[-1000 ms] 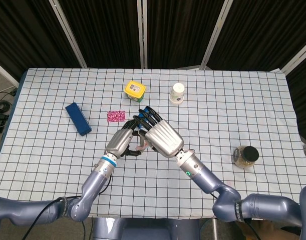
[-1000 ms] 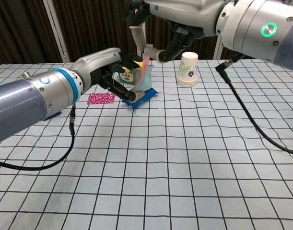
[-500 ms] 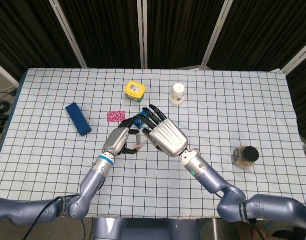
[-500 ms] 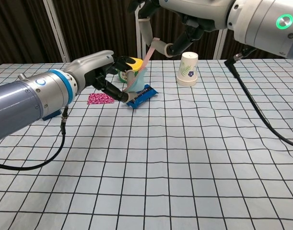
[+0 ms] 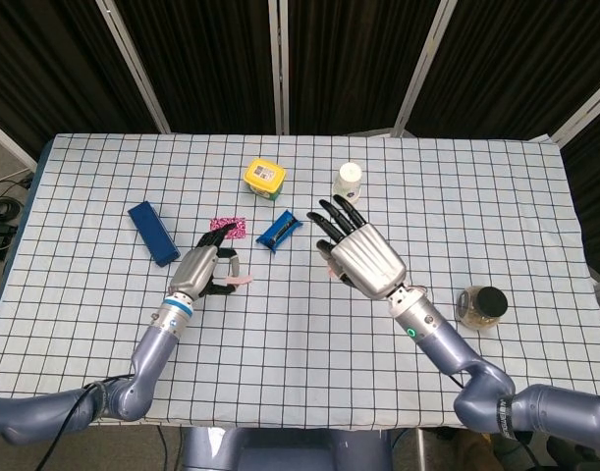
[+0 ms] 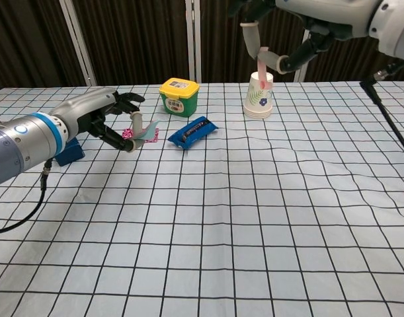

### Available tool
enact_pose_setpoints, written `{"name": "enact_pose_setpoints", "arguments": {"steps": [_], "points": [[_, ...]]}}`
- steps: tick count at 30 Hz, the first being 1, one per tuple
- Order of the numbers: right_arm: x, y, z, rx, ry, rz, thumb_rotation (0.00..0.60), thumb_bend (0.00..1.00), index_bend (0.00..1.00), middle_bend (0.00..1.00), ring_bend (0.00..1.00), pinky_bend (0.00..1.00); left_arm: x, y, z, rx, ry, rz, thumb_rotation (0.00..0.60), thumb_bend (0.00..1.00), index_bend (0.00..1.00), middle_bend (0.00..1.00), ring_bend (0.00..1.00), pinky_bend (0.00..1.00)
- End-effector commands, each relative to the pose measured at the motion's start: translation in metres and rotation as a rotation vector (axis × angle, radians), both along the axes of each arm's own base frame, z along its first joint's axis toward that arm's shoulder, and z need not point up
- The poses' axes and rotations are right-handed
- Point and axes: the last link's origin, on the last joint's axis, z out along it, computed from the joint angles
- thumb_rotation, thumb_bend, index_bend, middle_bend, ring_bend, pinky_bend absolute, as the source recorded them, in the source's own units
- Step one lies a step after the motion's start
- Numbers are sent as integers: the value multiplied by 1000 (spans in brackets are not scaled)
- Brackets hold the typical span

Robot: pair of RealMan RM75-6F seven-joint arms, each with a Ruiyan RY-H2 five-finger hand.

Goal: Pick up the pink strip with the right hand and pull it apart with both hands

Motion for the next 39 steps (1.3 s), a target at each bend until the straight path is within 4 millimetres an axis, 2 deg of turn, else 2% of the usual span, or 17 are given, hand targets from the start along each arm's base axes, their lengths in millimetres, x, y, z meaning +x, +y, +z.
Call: {"name": "enact_pose_setpoints", "arguments": {"steps": [1, 2, 4, 5, 6, 8, 10, 11, 16, 22, 23, 25, 27, 31, 34, 36, 39], "points": [[-17, 0, -3, 5, 16, -31, 600, 445, 752, 147, 0, 0, -10, -1, 1, -15, 5, 7, 600, 521, 697, 0, 0, 0], [-23, -1, -4, 7, 18, -43, 600, 444, 750, 147, 0, 0, -12, -2, 1, -26, 2, 7, 600, 490, 654, 0, 0, 0], [-33, -1, -7, 10, 22, -63, 600, 441, 704, 146, 0, 0, -16, -3, 1, -47, 1, 5, 600, 287, 426, 0, 0, 0], [-35, -1, -7, 11, 24, -65, 600, 419, 605, 136, 0, 0, -17, -3, 2, -50, 0, 5, 600, 138, 231, 0, 0, 0], [-39, -1, -8, 18, 32, -72, 600, 380, 504, 121, 0, 0, -18, -4, 3, -53, -3, 4, 600, 32, 77, 0, 0, 0], [-46, 0, -8, 30, 55, -93, 600, 171, 152, 44, 0, 0, -20, -4, 5, -49, -2, 0, 600, 0, 0, 0, 0, 0], [-53, 1, -5, 38, 74, -115, 600, 33, 14, 3, 0, 0, -24, -3, 9, -36, 7, -6, 600, 0, 0, 0, 0, 0], [-55, 2, -4, 38, 74, -119, 600, 3, 0, 0, 0, 0, -26, -3, 10, -32, 10, -8, 600, 0, 0, 0, 0, 0], [-67, 13, 10, 11, 39, -141, 600, 0, 0, 0, 0, 0, -38, -5, 24, -8, 29, -17, 600, 0, 0, 0, 0, 0], [-101, 38, 50, -80, -17, -187, 600, 0, 0, 0, 0, 0, -70, -13, 75, 127, 80, -32, 600, 0, 0, 0, 0, 0], [-114, 45, 61, -117, -10, -198, 600, 0, 0, 0, 0, 0, -82, -14, 92, 186, 125, -38, 600, 0, 0, 0, 0, 0], [-131, 54, 75, -158, 2, -206, 600, 0, 0, 0, 0, 0, -96, -20, 112, 249, 166, -46, 600, 0, 0, 0, 0, 0], [-152, 65, 89, -195, 0, -234, 600, 0, 0, 0, 0, 0, -113, -29, 136, 318, 194, -41, 600, 0, 0, 0, 0, 0], [-185, 91, 108, -239, 5, -282, 600, 0, 0, 0, 0, 0, -140, -52, 168, 409, 240, -24, 600, 0, 0, 0, 0, 0], [-206, 110, 116, -263, 2, -344, 600, 0, 0, 0, 0, 0, -157, -71, 184, 454, 264, -3, 600, 0, 0, 0, 0, 0], [-220, 126, 120, -280, -4, -412, 600, 0, 0, 0, 0, 0, -173, -91, 193, 474, 295, 27, 600, 0, 0, 0, 0, 0], [-227, 136, 123, -302, -1, -470, 600, 0, 0, 0, 0, 0, -186, -112, 196, 493, 341, 57, 600, 0, 0, 0, 0, 0]]}}
